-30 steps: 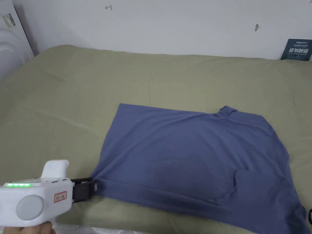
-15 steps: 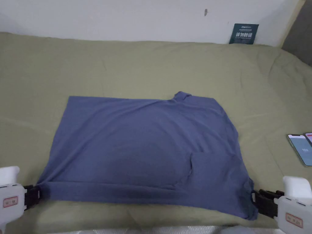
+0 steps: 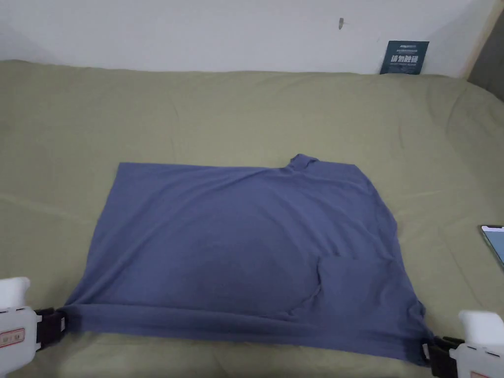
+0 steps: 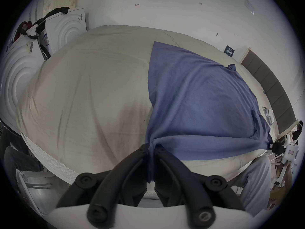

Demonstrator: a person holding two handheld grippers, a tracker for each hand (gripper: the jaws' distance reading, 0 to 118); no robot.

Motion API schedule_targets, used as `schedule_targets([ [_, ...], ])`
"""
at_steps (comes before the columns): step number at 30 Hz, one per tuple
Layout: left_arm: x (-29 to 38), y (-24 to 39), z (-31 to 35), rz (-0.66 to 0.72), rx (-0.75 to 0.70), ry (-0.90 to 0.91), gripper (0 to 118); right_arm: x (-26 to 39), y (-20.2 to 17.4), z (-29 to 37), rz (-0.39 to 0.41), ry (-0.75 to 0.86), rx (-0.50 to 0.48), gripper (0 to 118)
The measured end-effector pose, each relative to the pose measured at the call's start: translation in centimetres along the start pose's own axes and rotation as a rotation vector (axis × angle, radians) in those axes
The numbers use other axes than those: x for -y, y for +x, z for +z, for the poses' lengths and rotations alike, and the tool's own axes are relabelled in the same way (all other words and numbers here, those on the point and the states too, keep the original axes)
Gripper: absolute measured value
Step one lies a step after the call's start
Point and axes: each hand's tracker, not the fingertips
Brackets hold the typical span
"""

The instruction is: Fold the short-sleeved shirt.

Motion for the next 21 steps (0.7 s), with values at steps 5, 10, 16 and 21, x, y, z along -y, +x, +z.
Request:
schedule_targets([
  [5,-2.7,0.4,0.8,-0.033,0.017,0.019,5,-4.2,-0.1,1.2,-0.004,0.072,-0.004,5],
  [10,-7.4,0.7,-0.3,-0.035,0.031,0.048,5,-10.7,-0.6,-0.5,0.012,0.101,0.018,5],
  [16,-13.1,0.8,-5.0,-0.011,0.053,0.022,5,-18.0,-1.3,-5.5,0.026,0.079,0.036,5],
  [21,-16.4,1.2,-9.0,-0.016,0.047,-0.020,5,-21.2,-1.5,-10.6,0.053,0.021,0.067,5],
])
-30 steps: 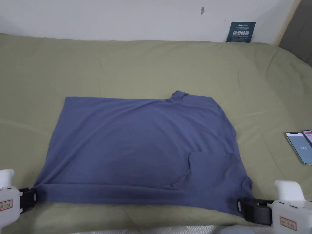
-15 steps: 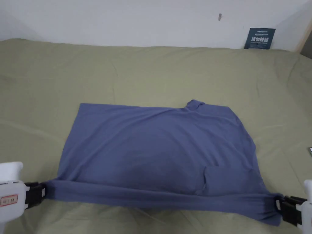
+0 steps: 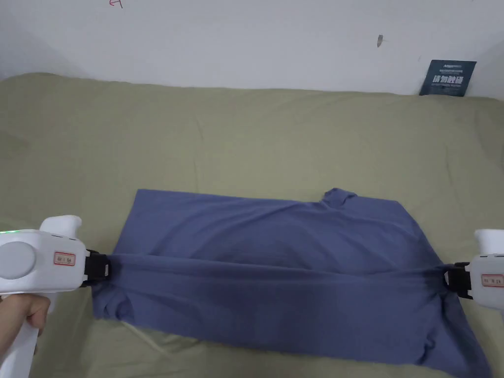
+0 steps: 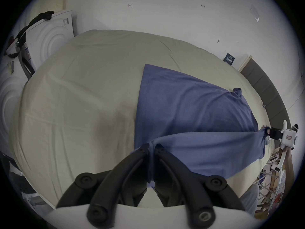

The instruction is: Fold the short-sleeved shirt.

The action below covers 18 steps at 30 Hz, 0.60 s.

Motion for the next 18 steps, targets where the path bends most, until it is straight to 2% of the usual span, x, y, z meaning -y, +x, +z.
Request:
schedule_targets([
  [2,-0.7,0.2,-1.2,-0.001,-0.008,-0.025,5,-0.8,-0.2,-1.6,0.019,-0.040,0.010,5],
  [4,-0.9,0.2,-2.1,0.014,0.001,-0.028,5,-0.8,-0.3,-2.4,0.001,-0.043,0.010,8],
  [5,-0.8,0.1,-2.5,0.030,0.011,-0.029,9,-0.7,0.0,-2.8,-0.025,-0.044,0.012,26],
  [6,-0.6,0.0,-2.5,0.045,0.007,-0.018,27,-0.3,0.0,-2.8,-0.055,-0.040,0.016,64],
  [7,-0.2,-0.1,-2.4,0.056,-0.006,0.005,81,0.1,0.1,-2.7,-0.064,-0.047,0.017,113],
  [8,0.4,-0.3,-2.2,0.062,-0.018,0.020,111,0.9,0.2,-2.1,-0.068,-0.038,0.002,118],
  [9,1.0,-0.5,-1.7,0.072,-0.031,0.043,116,1.5,0.2,-1.3,-0.066,0.024,-0.018,115],
  [12,3.1,-0.6,0.7,0.080,-0.048,0.077,108,4.0,0.1,0.9,-0.066,0.013,-0.007,114],
  [13,4.0,-0.5,1.6,0.077,-0.065,0.106,98,4.8,0.2,1.8,-0.087,0.030,-0.019,108],
  [14,4.9,-0.2,2.8,0.063,-0.088,0.142,82,5.9,0.1,2.8,-0.098,0.044,-0.018,95],
  [15,5.7,0.0,3.5,0.051,-0.103,0.157,58,6.9,-0.1,3.7,-0.097,0.078,-0.009,67],
  [16,6.8,0.3,4.1,0.036,-0.107,0.158,11,8.1,-0.4,4.6,-0.103,0.110,0.005,15],
  [17,7.6,0.6,4.4,0.023,-0.095,0.153,0,8.8,-0.6,5.3,-0.095,0.114,0.014,2],
  [18,8.2,0.4,4.5,0.028,-0.085,0.151,0,9.7,-0.8,5.7,-0.080,0.127,0.017,2],
])
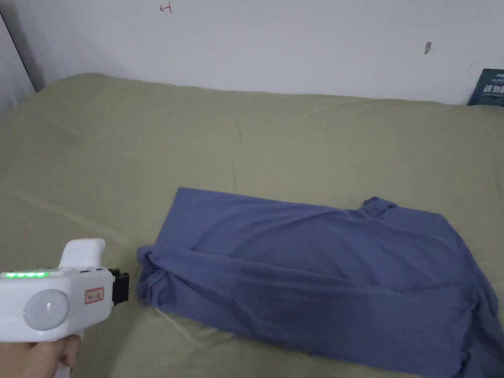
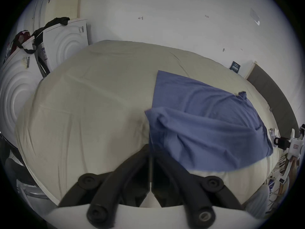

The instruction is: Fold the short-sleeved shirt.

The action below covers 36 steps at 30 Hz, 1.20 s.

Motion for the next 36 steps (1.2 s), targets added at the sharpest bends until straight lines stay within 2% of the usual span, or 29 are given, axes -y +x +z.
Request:
schedule_targets([
  [5,0.6,0.4,0.1,0.000,0.044,-0.021,0,1.9,0.4,1.9,-0.031,0.019,-0.011,2],
  [6,0.3,0.6,-0.2,-0.009,0.040,-0.023,12,2.0,0.6,1.9,-0.038,0.020,-0.006,2],
  [7,-0.1,0.6,-0.8,-0.009,0.038,-0.023,66,1.8,1.2,1.6,-0.043,0.018,-0.002,2],
  [8,-0.6,0.4,-1.7,-0.004,0.036,-0.046,102,1.8,1.5,1.5,-0.047,0.012,0.000,2],
  [9,-0.9,0.3,-2.5,0.018,0.056,-0.080,112,1.8,1.6,1.3,-0.048,0.002,-0.001,2],
  [10,-1.2,0.3,-3.5,0.035,0.060,-0.106,113,1.9,1.4,1.3,-0.047,-0.005,-0.004,2],
  [15,-2.0,0.5,-7.2,0.019,-0.010,-0.134,111,2.2,2.2,-0.4,-0.047,-0.021,-0.007,2],
  [16,-2.0,0.7,-7.7,0.022,-0.021,-0.144,103,2.1,2.4,-0.8,-0.050,-0.028,-0.006,2],
  [17,-2.0,0.6,-7.6,0.028,-0.035,-0.134,87,2.1,2.6,-1.1,-0.055,-0.032,-0.010,2],
  [18,-2.1,0.6,-7.6,0.024,-0.052,-0.129,65,2.0,2.6,-1.3,-0.061,-0.038,-0.009,2],
  [19,-2.1,0.2,-7.2,0.009,-0.061,-0.116,50,1.9,2.7,-1.5,-0.063,-0.044,-0.008,2],
  [20,-2.1,-0.1,-6.7,0.025,-0.007,-0.095,33,1.9,2.8,-1.7,-0.064,-0.046,-0.006,2],
  [21,-2.1,-0.4,-6.4,0.049,0.029,-0.096,10,1.8,2.9,-1.9,-0.066,-0.045,-0.003,2],
  [22,-2.1,-0.6,-6.1,0.061,0.031,-0.098,8,1.8,3.0,-2.0,-0.069,-0.044,-0.004,10],
  [23,-2.1,-0.4,-6.0,0.050,0.032,-0.100,8,1.7,3.0,-2.2,-0.070,-0.046,-0.003,37],
  [25,-2.0,0.4,-5.7,0.015,0.017,-0.094,8,1.4,2.9,-3.0,-0.082,-0.075,-0.010,118],
  [26,-2.1,0.4,-5.7,0.013,0.017,-0.097,8,1.4,2.8,-3.5,-0.081,-0.099,-0.009,116],
  [27,-2.0,0.3,-5.7,0.017,0.016,-0.098,8,1.4,2.6,-3.5,-0.083,-0.007,0.007,113],
  [29,-2.1,0.6,-5.8,0.024,0.016,-0.096,8,1.5,2.5,-5.4,-0.049,-0.142,-0.022,111],
  [30,-2.0,0.6,-5.8,0.022,0.015,-0.099,8,1.7,2.5,-6.0,-0.037,-0.193,-0.012,99],
  [31,-2.0,0.6,-5.8,0.023,0.014,-0.101,8,1.9,2.7,-6.4,-0.033,-0.184,-0.025,65],
  [32,-2.0,0.8,-5.8,0.026,0.014,-0.105,8,2.0,3.0,-6.9,-0.028,-0.183,-0.027,53],
  [33,-2.0,0.9,-5.8,0.026,0.013,-0.105,8,2.1,3.2,-7.3,-0.026,-0.193,-0.026,48],
  [34,-2.1,1.0,-5.6,0.023,0.014,-0.106,8,2.1,3.4,-6.8,-0.020,-0.177,-0.009,19],
  [35,-2.1,1.1,-5.4,0.016,0.010,-0.105,8,1.8,3.5,-5.6,-0.030,-0.159,-0.044,10],
  [36,-2.2,1.1,-5.4,0.011,0.010,-0.105,8,1.6,3.9,-5.5,-0.051,-0.146,-0.088,10],
])
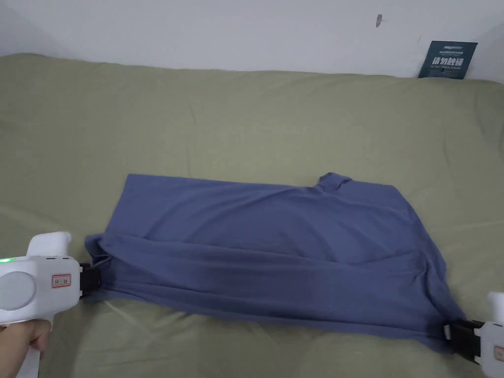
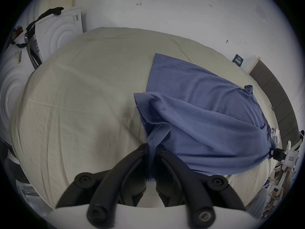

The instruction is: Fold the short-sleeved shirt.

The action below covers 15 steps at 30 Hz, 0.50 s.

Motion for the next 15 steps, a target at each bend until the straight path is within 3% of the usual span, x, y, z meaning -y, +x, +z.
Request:
schedule_targets([
  [1,0.0,0.1,0.2,-0.002,0.000,-0.001,8,-0.1,0.2,0.3,-0.033,0.021,0.001,10],
  [4,0.1,0.2,1.5,-0.022,-0.008,0.013,8,-0.1,-0.4,1.8,0.016,0.023,0.022,10],
  [15,6.3,-2.6,8.3,-0.033,0.020,0.009,8,4.4,-1.3,8.8,0.039,0.038,-0.017,10],
])
